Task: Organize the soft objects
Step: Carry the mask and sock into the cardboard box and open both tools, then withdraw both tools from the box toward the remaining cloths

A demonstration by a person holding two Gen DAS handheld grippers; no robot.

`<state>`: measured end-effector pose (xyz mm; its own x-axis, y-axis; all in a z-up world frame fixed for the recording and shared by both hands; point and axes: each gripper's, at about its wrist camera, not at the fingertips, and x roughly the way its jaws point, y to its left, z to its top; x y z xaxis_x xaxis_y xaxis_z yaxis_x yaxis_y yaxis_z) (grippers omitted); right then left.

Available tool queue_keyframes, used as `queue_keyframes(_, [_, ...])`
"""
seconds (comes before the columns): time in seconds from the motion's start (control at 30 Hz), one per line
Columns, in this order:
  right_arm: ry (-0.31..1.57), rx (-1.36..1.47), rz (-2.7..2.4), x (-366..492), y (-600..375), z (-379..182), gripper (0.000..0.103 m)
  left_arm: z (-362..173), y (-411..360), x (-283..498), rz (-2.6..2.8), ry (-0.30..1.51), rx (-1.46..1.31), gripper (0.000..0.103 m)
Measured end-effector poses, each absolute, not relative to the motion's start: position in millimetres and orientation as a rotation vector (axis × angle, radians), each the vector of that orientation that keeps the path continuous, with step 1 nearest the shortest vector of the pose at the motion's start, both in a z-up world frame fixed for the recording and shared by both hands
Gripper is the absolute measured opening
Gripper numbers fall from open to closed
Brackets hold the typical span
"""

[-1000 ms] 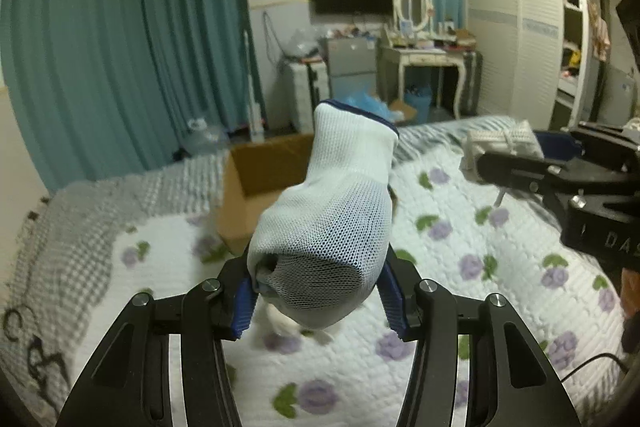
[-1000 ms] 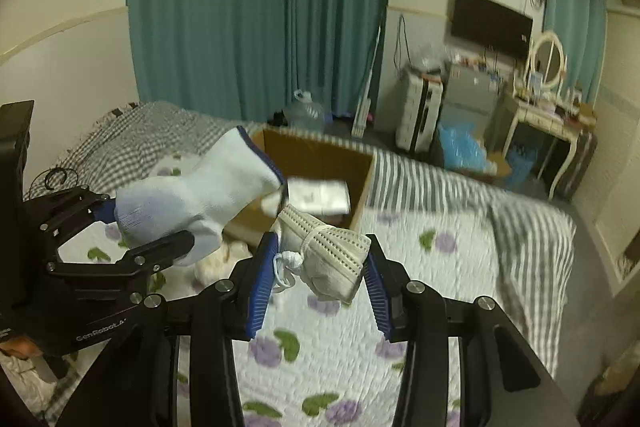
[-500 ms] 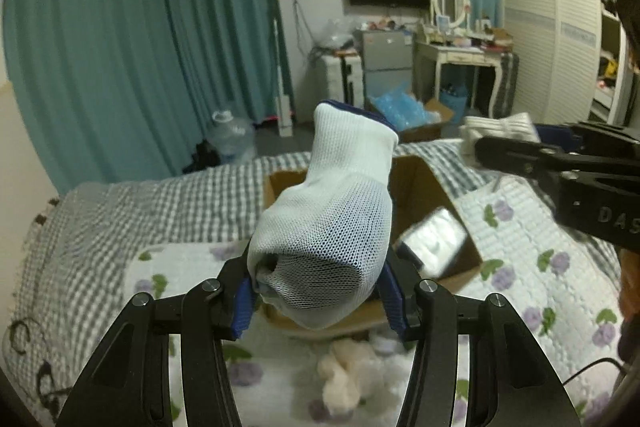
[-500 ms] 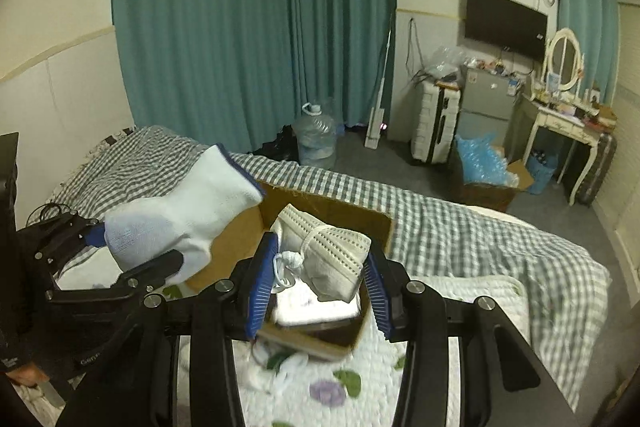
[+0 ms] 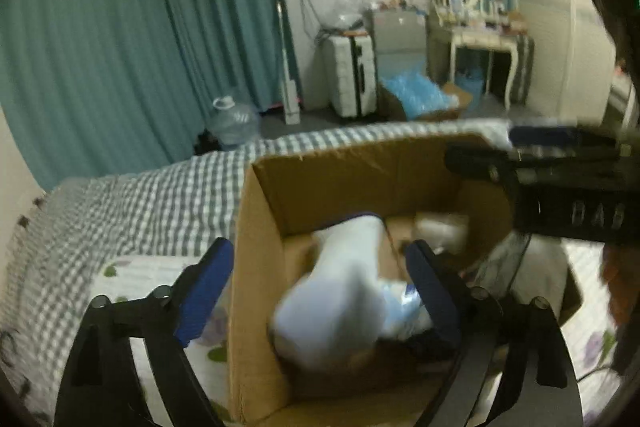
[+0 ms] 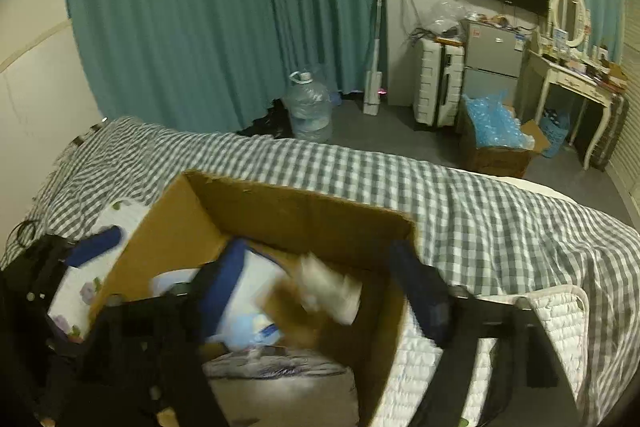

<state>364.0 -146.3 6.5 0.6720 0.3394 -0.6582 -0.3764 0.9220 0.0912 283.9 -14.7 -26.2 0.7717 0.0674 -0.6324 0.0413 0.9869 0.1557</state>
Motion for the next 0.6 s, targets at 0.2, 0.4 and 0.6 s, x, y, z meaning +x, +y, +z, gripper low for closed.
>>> queue_keyframes(0.2, [0.682, -0.054, 0.366, 349, -155, 22, 0.096, -9, -1, 280, -0.001, 0.652, 0.077, 0.090])
queue_keyframes(0.4, [0.594, -0.057, 0.317, 301, -168, 82, 0.103, 31, -3, 245, 0.030, 0.584, 0.130, 0.099])
queue_keyframes(0.6, [0.483, -0.102, 0.299, 222, -181, 156, 0.103, 93, 5, 179, 0.068, 0.460, 0.128, 0.103])
